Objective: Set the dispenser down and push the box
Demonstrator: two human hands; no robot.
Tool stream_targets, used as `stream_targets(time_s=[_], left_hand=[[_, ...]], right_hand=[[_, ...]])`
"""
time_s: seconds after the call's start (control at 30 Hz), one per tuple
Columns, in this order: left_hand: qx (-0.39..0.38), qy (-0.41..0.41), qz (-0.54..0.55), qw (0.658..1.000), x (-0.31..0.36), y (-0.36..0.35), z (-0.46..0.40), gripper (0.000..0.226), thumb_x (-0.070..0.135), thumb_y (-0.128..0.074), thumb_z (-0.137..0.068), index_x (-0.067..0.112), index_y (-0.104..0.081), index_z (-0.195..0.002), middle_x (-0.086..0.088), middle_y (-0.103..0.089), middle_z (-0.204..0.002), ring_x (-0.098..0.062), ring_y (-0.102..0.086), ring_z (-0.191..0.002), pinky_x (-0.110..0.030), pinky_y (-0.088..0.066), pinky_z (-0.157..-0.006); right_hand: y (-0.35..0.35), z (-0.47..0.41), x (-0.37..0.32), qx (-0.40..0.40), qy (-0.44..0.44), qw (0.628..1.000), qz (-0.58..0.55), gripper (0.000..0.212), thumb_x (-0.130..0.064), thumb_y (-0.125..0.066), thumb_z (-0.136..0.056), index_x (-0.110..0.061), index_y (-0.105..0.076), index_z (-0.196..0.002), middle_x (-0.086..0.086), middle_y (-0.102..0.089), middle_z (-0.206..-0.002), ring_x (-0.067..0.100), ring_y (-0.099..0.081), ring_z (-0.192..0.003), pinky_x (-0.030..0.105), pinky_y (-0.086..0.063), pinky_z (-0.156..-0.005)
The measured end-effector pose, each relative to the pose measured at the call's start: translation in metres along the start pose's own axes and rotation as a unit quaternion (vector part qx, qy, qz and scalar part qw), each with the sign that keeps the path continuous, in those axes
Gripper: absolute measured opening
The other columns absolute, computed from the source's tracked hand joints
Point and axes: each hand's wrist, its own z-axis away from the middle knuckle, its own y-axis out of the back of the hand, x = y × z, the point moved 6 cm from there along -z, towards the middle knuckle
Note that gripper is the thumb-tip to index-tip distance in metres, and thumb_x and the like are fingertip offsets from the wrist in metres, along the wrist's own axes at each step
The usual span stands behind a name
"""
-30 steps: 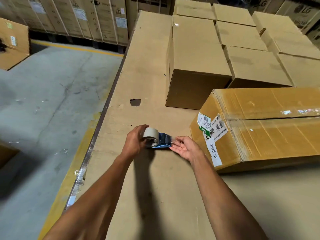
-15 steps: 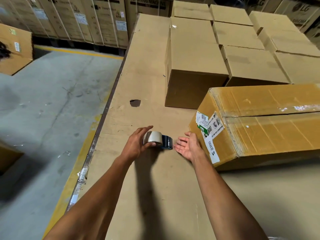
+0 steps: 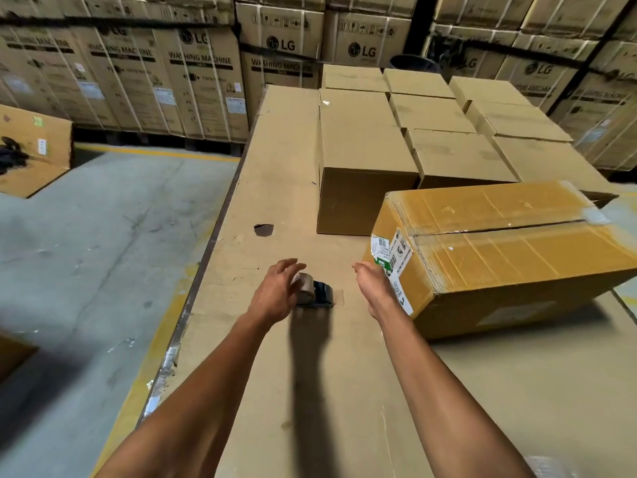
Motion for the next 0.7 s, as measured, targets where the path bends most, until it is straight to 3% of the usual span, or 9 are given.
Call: stream_targets(time_s=[0.07,0.13,0.17,0.27,0.33,0.43,0.5,0.6,0.7], left_hand=[[0.032,-0.023,0.006,0.999,0.024,0.01,-0.003,0.038,0.027,-0.06,-0.113,0.018,-0.065,-0.149,-0.01,-0.055,-0.16,-0.033,-0.051,-0.146,-0.044,-0.049,-0.117],[0.058,-0.049,0.017,0.997,0.054,0.018,-0.005,0.035,0.031,-0.061,-0.113,0.019,-0.067,-0.145,-0.008,-0.059,-0.154,-0.029,-0.054,-0.141,-0.041,-0.05,-0.114],[0.067,-0.064,0.025,0.995,0.071,0.02,-0.006,0.034,0.032,-0.061,-0.113,0.019,-0.068,-0.144,-0.007,-0.06,-0.152,-0.028,-0.055,-0.139,-0.038,-0.05,-0.113],[0.074,-0.107,0.052,0.99,0.125,0.021,-0.007,0.035,0.035,-0.06,-0.113,0.019,-0.067,-0.144,-0.006,-0.061,-0.148,-0.024,-0.057,-0.135,-0.03,-0.045,-0.108],[0.072,-0.141,0.067,0.985,0.161,0.018,-0.005,0.036,0.037,-0.059,-0.113,0.02,-0.066,-0.144,-0.006,-0.061,-0.147,-0.024,-0.058,-0.135,-0.035,-0.048,-0.11],[0.052,-0.175,0.076,0.98,0.209,0.007,0.003,0.04,0.043,-0.057,-0.113,0.022,-0.063,-0.147,-0.004,-0.058,-0.15,-0.023,-0.055,-0.138,-0.039,-0.051,-0.111],[0.041,-0.193,0.057,0.979,0.235,-0.004,0.01,0.043,0.046,-0.056,-0.113,0.025,-0.059,-0.151,-0.001,-0.056,-0.153,-0.022,-0.053,-0.141,-0.041,-0.054,-0.111],[0.038,-0.201,0.005,0.979,0.266,-0.021,0.02,0.05,0.053,-0.058,-0.11,0.03,-0.056,-0.154,0.001,-0.053,-0.157,-0.023,-0.047,-0.145,-0.044,-0.054,-0.113],[0.066,-0.18,-0.063,0.979,0.291,-0.034,0.027,0.054,0.058,-0.062,-0.106,0.032,-0.058,-0.154,-0.001,-0.054,-0.159,-0.03,-0.04,-0.147,-0.047,-0.047,-0.117]], right_hand=[[0.011,0.026,-0.033,0.007,0.076,0.995,0.058,0.031,-0.028,-0.049,-0.105,-0.019,-0.073,-0.122,0.004,-0.072,-0.122,0.02,-0.063,-0.099,0.026,-0.048,-0.083],[0.027,0.046,-0.055,0.034,0.147,0.982,0.114,0.03,-0.021,-0.047,-0.109,-0.022,-0.071,-0.126,0.0,-0.07,-0.119,0.011,-0.061,-0.083,0.012,-0.041,-0.06],[0.035,0.059,-0.065,0.052,0.187,0.972,0.136,0.029,-0.02,-0.047,-0.11,-0.024,-0.071,-0.124,-0.001,-0.071,-0.117,0.01,-0.062,-0.081,0.011,-0.037,-0.053],[0.067,0.087,-0.084,0.133,0.29,0.933,0.167,0.028,-0.013,-0.051,-0.107,-0.027,-0.071,-0.121,-0.001,-0.073,-0.122,0.019,-0.068,-0.104,0.022,-0.049,-0.072],[0.098,0.101,-0.087,0.189,0.333,0.909,0.167,0.031,-0.001,-0.055,-0.101,-0.018,-0.07,-0.121,0.004,-0.072,-0.126,0.022,-0.068,-0.112,0.024,-0.049,-0.083],[0.15,0.106,-0.071,0.257,0.312,0.885,0.232,0.041,0.005,-0.06,-0.094,-0.014,-0.063,-0.13,0.008,-0.067,-0.128,0.026,-0.067,-0.108,0.031,-0.055,-0.077],[0.178,0.099,-0.047,0.256,0.281,0.875,0.299,0.052,0.005,-0.065,-0.091,-0.013,-0.058,-0.14,0.011,-0.064,-0.135,0.03,-0.064,-0.12,0.04,-0.057,-0.096],[0.209,0.082,-0.009,0.228,0.226,0.861,0.395,0.069,-0.002,-0.067,-0.09,-0.013,-0.044,-0.155,0.013,-0.046,-0.16,0.032,-0.041,-0.15,0.05,-0.03,-0.126],[0.239,0.07,0.018,0.213,0.177,0.857,0.434,0.086,-0.015,-0.069,-0.09,-0.017,-0.025,-0.164,0.012,-0.023,-0.174,0.032,-0.016,-0.162,0.056,-0.009,-0.13]])
